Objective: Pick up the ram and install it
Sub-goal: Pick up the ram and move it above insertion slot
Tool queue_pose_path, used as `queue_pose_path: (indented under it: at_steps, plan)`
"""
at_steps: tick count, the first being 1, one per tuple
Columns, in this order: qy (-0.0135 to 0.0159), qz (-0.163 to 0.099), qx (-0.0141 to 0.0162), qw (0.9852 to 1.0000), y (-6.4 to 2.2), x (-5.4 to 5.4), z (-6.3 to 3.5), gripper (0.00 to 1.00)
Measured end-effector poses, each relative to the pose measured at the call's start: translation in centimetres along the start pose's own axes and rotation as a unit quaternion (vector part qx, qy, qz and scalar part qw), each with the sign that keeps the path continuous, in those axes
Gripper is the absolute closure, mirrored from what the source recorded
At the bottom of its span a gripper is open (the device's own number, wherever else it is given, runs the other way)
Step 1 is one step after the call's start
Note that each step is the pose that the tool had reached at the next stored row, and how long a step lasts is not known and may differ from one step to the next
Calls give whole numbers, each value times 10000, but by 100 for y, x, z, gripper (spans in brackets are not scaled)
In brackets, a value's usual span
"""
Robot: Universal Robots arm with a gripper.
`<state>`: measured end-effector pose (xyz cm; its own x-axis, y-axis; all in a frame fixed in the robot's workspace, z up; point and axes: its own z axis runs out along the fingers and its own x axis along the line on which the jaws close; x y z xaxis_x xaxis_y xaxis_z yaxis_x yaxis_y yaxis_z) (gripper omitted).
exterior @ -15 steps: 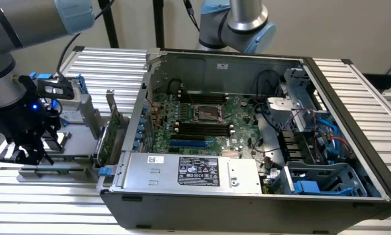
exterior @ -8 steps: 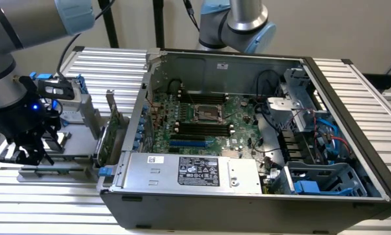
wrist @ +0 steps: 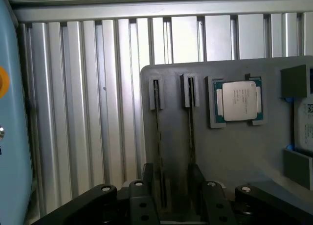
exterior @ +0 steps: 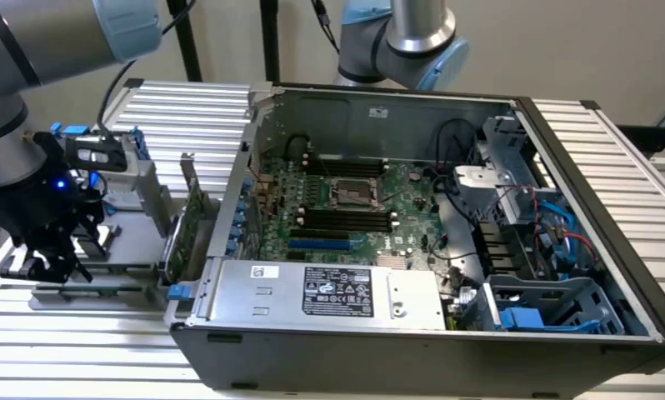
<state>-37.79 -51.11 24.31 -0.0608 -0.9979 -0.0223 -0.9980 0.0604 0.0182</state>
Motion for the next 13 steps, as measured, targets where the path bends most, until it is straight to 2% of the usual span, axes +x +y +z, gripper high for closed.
queue_pose_path:
  at_steps: [13]
  plan:
    - [0,-16,0,10000,3,1,1,58]
